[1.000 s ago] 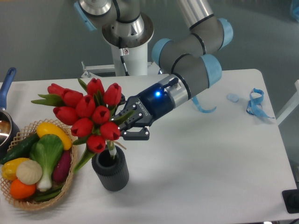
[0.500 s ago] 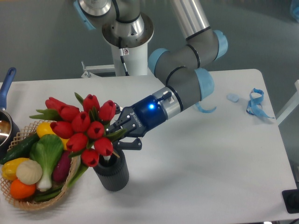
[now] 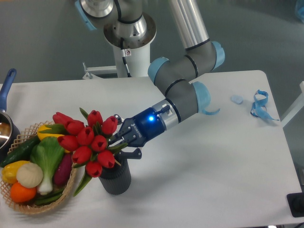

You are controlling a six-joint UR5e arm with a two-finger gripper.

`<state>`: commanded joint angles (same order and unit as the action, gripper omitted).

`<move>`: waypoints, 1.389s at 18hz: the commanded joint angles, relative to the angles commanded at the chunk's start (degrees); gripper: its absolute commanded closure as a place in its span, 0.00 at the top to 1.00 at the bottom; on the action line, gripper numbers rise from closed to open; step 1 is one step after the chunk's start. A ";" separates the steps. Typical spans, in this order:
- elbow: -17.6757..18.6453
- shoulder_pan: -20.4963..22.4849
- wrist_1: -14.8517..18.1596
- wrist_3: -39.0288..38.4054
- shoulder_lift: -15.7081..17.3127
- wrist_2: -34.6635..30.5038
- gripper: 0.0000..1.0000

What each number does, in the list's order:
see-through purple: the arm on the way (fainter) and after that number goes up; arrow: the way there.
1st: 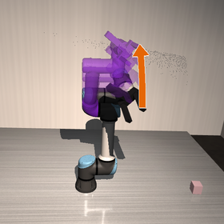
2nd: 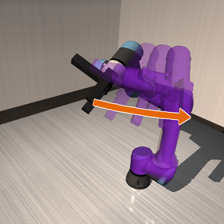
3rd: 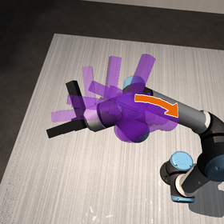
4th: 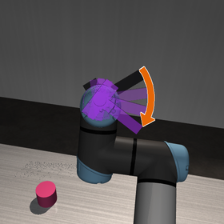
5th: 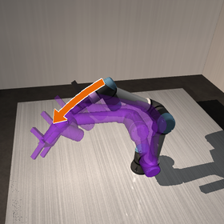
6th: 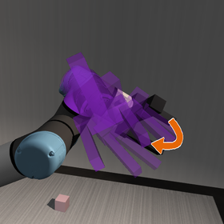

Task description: Insert the flowers into the vase

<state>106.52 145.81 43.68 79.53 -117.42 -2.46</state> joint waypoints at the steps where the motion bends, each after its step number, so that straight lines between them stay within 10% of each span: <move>1: 0.18 -0.09 0.00 1.14 -0.35 0.09 0.11; 10: 0.36 0.09 0.00 2.56 -2.29 -0.18 0.20; 25: 0.44 1.49 0.00 5.02 -1.59 -0.18 1.00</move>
<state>106.96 147.30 43.68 84.55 -119.01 -2.64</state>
